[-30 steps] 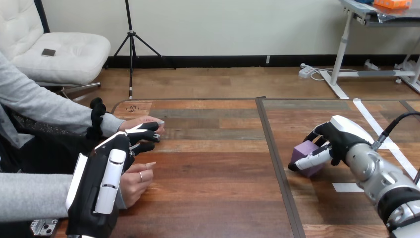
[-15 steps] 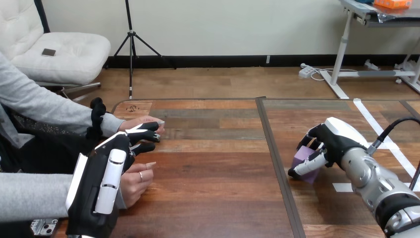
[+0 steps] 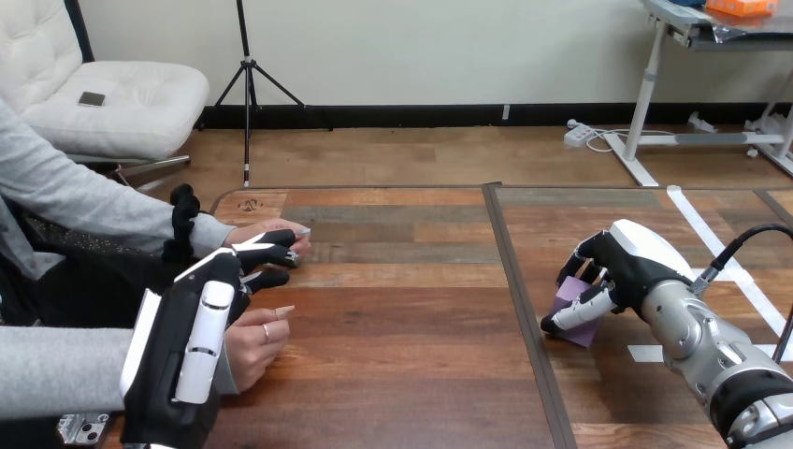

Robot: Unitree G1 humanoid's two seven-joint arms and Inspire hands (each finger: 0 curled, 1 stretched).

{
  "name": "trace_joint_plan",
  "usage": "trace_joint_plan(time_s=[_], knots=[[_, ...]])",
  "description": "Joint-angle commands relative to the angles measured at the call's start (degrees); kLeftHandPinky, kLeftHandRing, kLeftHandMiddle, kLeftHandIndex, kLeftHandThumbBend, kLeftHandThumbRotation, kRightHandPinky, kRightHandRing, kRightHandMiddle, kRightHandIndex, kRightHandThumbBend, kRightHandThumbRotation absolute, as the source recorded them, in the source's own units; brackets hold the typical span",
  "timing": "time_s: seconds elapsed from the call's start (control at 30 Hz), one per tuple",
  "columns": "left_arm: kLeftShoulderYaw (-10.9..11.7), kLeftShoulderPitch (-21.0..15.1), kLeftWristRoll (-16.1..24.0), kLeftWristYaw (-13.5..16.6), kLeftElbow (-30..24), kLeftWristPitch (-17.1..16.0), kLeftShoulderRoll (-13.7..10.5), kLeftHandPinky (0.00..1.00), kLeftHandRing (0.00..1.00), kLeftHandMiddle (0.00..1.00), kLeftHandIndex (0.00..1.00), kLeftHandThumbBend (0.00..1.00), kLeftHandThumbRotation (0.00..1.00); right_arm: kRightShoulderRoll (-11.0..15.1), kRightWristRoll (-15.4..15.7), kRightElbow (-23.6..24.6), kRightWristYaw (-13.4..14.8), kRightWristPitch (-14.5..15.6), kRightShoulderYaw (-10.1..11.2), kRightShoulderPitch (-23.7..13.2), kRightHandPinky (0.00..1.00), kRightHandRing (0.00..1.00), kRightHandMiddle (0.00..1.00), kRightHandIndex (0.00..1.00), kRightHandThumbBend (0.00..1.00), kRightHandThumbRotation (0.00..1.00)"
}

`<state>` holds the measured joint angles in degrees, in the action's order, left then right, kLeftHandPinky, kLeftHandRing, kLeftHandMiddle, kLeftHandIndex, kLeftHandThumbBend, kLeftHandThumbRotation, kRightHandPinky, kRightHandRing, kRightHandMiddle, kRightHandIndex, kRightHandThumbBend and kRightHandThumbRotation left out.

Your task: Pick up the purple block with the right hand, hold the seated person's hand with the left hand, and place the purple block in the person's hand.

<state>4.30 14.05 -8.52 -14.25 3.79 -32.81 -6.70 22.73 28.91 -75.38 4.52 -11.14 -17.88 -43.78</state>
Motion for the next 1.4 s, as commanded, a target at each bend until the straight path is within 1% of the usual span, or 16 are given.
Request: trace_joint_plan(time_s=[0.0,0.17,0.3,0.43,0.57,0.67,0.87,1.17,1.27,1.37], knots=[[0.58,-3.03,0.15,0.33,-1.63,-1.17,-0.43,0.73,0.83,0.77,0.57,0.47,1.0,0.66,-0.79,1.32,1.15,-0.99,0.9,-2.03,0.36,0.43,0.47,0.45,0.77,0.0],[0.51,-2.81,0.18,0.42,-2.14,-0.59,-0.35,0.73,0.83,0.77,0.57,0.48,1.0,0.81,-0.76,1.52,0.99,-1.07,0.86,-2.19,0.36,0.43,0.47,0.45,0.77,0.0],[0.54,-2.69,0.04,0.3,-2.27,-0.24,-0.5,0.73,0.83,0.77,0.57,0.49,1.0,1.28,-0.63,1.73,1.2,-2.57,0.76,-1.99,0.36,0.43,0.47,0.45,0.78,0.0],[0.56,-2.58,-0.14,0.09,-2.35,-0.04,-0.65,0.73,0.83,0.77,0.57,0.48,1.0,1.5,-0.49,1.72,1.28,-2.92,0.68,-2.05,0.37,0.43,0.47,0.45,0.79,0.0],[0.64,-2.73,-0.07,0.22,-2.01,-0.54,-0.46,0.73,0.83,0.78,0.58,0.47,1.0,1.57,-0.44,1.79,1.16,-2.78,0.67,-2.23,0.37,0.43,0.47,0.45,0.79,0.0],[0.71,-2.95,0.04,0.25,-1.65,-0.77,-0.48,0.73,0.83,0.77,0.58,0.46,1.0,1.69,-0.35,1.92,1.65,-3.24,0.64,-2.16,0.37,0.43,0.47,0.45,0.8,0.0],[0.54,-3.02,-1.03,-0.41,-1.46,-0.64,-0.4,0.73,0.83,0.77,0.57,0.47,1.0,1.85,-0.59,2.13,1.62,-3.79,0.89,-2.18,0.37,0.43,0.46,0.45,0.8,0.0],[0.69,-2.98,-0.42,-0.42,-1.18,-1.16,-0.54,0.73,0.83,0.77,0.58,0.46,1.0,2.03,-0.93,2.3,1.88,-4.44,1.24,-2.15,0.37,0.43,0.46,0.45,0.8,0.0],[0.9,-3.12,0.55,0.01,-0.83,-1.88,-0.61,0.72,0.82,0.77,0.58,0.45,1.0,2.19,-0.96,2.34,1.78,-4.74,1.29,-2.16,0.37,0.43,0.46,0.45,0.8,0.0],[1.05,-3.0,0.74,-0.42,-1.43,-0.86,-1.49,0.71,0.81,0.76,0.58,0.46,1.0,2.29,-1.19,2.43,1.54,-5.04,1.55,-2.19,0.37,0.43,0.46,0.45,0.79,0.0]])
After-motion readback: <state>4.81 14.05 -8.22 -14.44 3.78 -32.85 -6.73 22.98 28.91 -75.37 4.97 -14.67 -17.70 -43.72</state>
